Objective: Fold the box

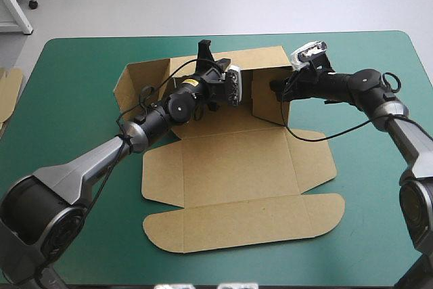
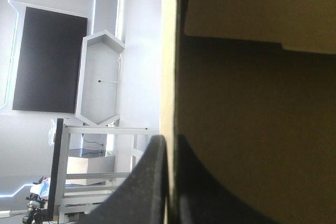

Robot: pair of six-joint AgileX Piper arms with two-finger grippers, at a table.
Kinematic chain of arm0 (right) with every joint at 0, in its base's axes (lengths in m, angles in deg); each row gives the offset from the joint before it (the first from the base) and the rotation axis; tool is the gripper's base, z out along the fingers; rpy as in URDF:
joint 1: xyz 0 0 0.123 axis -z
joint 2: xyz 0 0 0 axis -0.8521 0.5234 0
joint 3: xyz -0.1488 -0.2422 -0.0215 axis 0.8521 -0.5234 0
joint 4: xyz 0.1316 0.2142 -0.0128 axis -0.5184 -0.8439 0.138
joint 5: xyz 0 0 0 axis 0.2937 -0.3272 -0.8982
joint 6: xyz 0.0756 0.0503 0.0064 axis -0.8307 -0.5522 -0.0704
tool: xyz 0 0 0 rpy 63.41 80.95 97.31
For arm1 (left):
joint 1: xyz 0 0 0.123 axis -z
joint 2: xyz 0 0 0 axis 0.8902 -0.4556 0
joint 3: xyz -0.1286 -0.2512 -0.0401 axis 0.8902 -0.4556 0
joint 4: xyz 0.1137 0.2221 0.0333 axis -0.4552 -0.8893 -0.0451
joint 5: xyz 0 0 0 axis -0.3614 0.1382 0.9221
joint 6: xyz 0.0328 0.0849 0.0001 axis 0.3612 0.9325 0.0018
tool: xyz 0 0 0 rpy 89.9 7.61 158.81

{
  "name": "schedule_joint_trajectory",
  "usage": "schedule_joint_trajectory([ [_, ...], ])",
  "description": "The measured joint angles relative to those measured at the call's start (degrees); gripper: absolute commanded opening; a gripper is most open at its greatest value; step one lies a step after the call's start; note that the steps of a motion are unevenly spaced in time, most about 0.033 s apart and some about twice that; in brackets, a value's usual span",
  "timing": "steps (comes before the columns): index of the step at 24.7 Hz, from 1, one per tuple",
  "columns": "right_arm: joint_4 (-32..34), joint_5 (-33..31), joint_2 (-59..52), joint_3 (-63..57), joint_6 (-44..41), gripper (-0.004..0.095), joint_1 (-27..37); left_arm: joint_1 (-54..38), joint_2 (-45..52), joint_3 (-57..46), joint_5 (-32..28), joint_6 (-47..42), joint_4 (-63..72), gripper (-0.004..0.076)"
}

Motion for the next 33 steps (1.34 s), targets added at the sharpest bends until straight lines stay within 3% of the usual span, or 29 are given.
schedule_joint_trajectory([
  [4, -0.04, 0.36, 0.16, 0.00, 0.00, 0.0488, -0.96, 0.33, -0.40, 0.00, -0.63, 0.00, 0.00, -0.0015],
  [13, 0.64, 3.40, 0.26, 0.00, -0.90, 0.0077, -1.04, 1.30, -0.79, 0.00, -2.56, 0.00, 0.18, -0.0014],
  [17, 0.64, 3.81, 0.26, 0.00, -1.26, -0.0035, -0.98, 1.30, -0.79, 0.00, -2.79, 0.00, 0.18, -0.0014],
  [26, 0.64, 4.23, 0.26, 0.00, -3.50, -0.0032, -0.93, 1.36, -0.79, 0.19, -2.73, 0.03, 0.18, 0.0006],
  [33, 0.53, 4.78, 0.33, 0.00, -8.25, -0.0031, -0.93, 3.06, 0.41, 0.36, -0.07, -0.23, 1.60, 0.0207],
])
